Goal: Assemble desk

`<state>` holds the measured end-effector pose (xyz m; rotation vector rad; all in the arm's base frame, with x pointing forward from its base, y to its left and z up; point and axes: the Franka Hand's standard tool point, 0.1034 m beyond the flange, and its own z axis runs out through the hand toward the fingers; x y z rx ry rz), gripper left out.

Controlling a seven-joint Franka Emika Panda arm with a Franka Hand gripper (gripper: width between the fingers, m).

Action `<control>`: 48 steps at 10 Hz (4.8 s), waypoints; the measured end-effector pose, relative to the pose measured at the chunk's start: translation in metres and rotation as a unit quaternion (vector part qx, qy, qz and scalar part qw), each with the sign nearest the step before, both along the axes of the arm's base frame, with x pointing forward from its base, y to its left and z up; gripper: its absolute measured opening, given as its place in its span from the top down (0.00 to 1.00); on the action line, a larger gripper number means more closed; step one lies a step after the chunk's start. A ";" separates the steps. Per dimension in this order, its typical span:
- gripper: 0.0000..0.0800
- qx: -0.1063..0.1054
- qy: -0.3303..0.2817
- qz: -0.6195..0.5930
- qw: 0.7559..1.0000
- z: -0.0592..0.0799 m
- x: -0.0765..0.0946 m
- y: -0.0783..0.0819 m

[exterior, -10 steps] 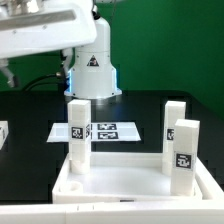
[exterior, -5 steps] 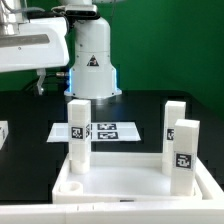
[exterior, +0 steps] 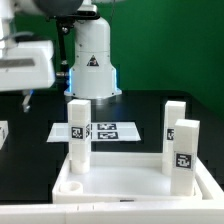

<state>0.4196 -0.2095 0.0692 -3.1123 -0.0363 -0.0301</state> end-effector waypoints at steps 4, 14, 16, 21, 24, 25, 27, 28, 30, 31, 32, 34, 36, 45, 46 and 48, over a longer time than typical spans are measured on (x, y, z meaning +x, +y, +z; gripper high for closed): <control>0.19 0.000 0.002 -0.004 1.000 -0.001 -0.001 0.000; 0.40 0.015 0.092 -0.056 0.994 -0.059 -0.065 -0.018; 0.65 0.015 0.091 -0.050 0.994 -0.058 -0.063 -0.016; 0.65 -0.020 0.047 0.218 0.975 -0.040 -0.033 0.045; 0.64 -0.023 0.055 0.311 0.948 -0.040 -0.033 0.044; 0.64 -0.024 0.055 0.406 0.912 -0.039 -0.032 0.074; 0.64 -0.018 0.058 0.519 0.853 -0.038 -0.030 0.100; 0.64 -0.017 0.060 0.549 0.833 -0.038 -0.031 0.096; 0.64 -0.017 0.066 0.602 0.796 -0.039 -0.032 0.092; 0.64 -0.017 0.069 0.639 0.766 -0.038 -0.032 0.092; 0.64 -0.012 0.069 0.708 0.703 -0.035 -0.031 0.093; 0.64 -0.008 0.075 0.772 0.632 -0.036 -0.032 0.089; 0.64 -0.006 0.081 0.807 0.585 -0.036 -0.034 0.084; 0.32 0.081 0.092 0.947 0.298 -0.047 -0.056 0.072; 0.32 0.079 0.094 0.943 0.311 -0.045 -0.056 0.071; 0.21 0.060 0.092 0.932 0.346 -0.031 -0.047 0.065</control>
Offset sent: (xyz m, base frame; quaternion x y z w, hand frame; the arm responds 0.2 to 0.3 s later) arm 0.0000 0.0000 0.0000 0.0000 0.0000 0.0000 1.0000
